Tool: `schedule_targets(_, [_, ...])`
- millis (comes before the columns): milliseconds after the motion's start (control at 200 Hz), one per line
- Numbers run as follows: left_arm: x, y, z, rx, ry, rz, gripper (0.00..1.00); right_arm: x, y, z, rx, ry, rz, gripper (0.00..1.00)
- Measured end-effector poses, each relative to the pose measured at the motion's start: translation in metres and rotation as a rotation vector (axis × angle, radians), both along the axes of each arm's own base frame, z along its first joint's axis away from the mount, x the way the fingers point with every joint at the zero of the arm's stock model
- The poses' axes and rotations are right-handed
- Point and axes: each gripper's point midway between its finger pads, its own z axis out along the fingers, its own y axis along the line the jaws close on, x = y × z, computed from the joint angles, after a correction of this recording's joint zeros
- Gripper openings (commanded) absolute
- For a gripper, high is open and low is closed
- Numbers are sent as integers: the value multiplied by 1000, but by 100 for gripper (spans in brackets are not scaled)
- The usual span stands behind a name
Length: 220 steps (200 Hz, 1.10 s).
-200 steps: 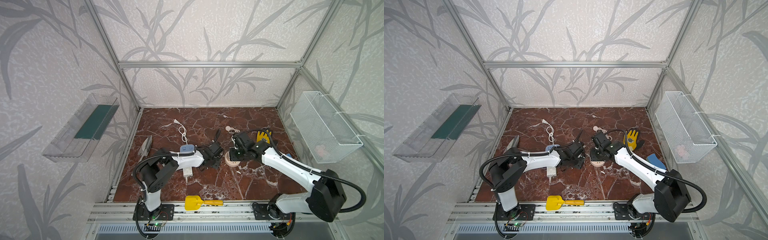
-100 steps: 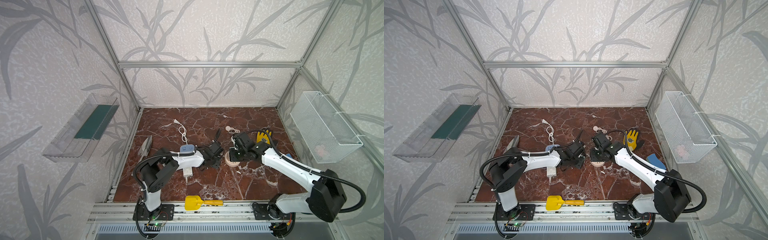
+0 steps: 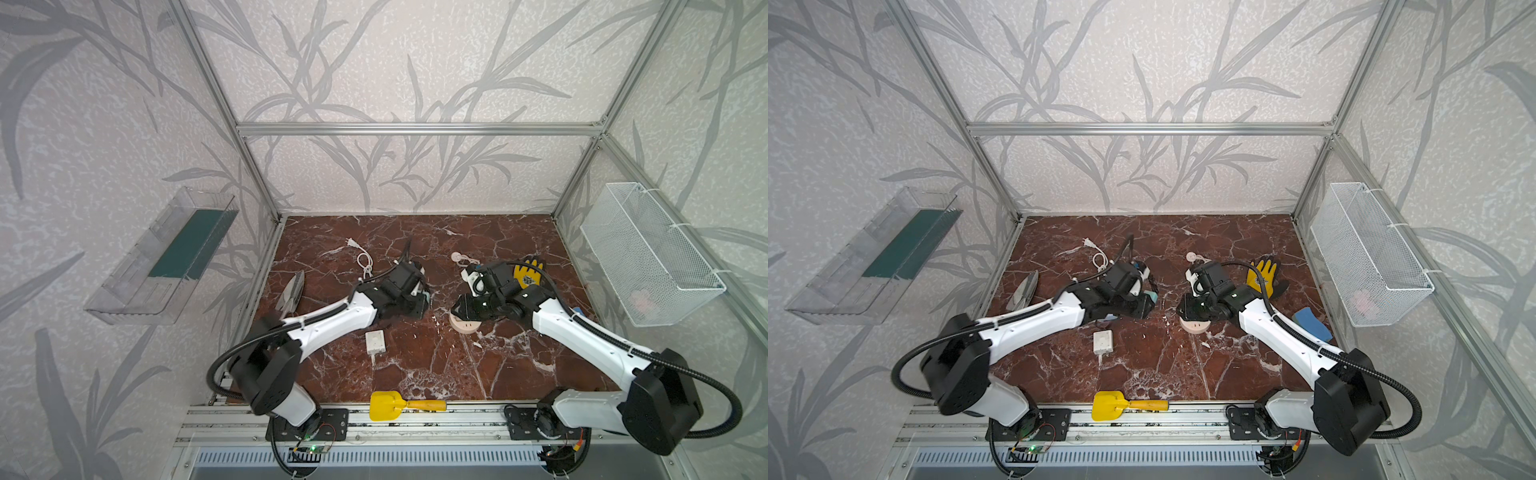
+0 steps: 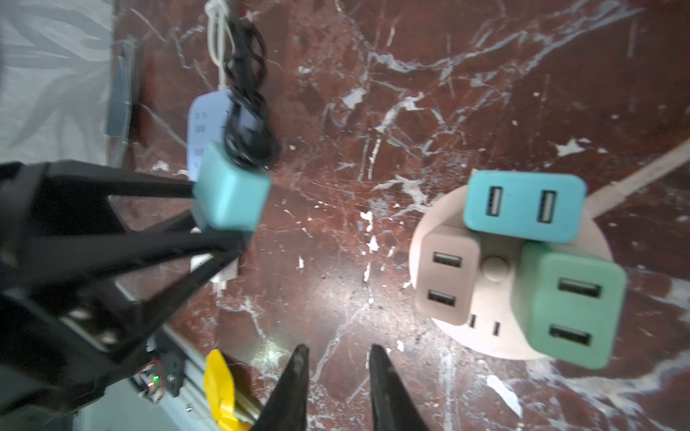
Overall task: Insert plugs into power strip
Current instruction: Pick up the plug from the center of the table.
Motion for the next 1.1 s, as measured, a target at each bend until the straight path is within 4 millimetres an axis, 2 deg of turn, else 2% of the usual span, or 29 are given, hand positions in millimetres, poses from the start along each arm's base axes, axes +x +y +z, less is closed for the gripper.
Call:
schedule_targets(80, [5, 16, 30, -153, 13, 55, 0, -1, 7, 11, 95, 5, 26, 44])
schedule_targets(165, [4, 19, 42, -297, 62, 64, 0, 1, 13, 21, 204, 18, 45, 47])
schedule_targets(355, [-3, 4, 49, -648, 249, 45, 0, 6, 26, 43, 451, 65, 71, 55])
schedule_targets(570, [23, -15, 84, -1048, 353, -6, 0, 26, 31, 62, 689, 113, 56, 62])
schedule_targets(695, [24, -21, 85, -1123, 418, -43, 0, 39, 33, 68, 790, 144, 45, 63])
schedule_targets(930, [8, -21, 113, -1176, 398, -164, 0, 46, 37, 84, 882, 158, 72, 65])
schedule_targets(1100, [-3, -19, 106, -1164, 423, -189, 0, 55, 39, 92, 932, 174, 84, 66])
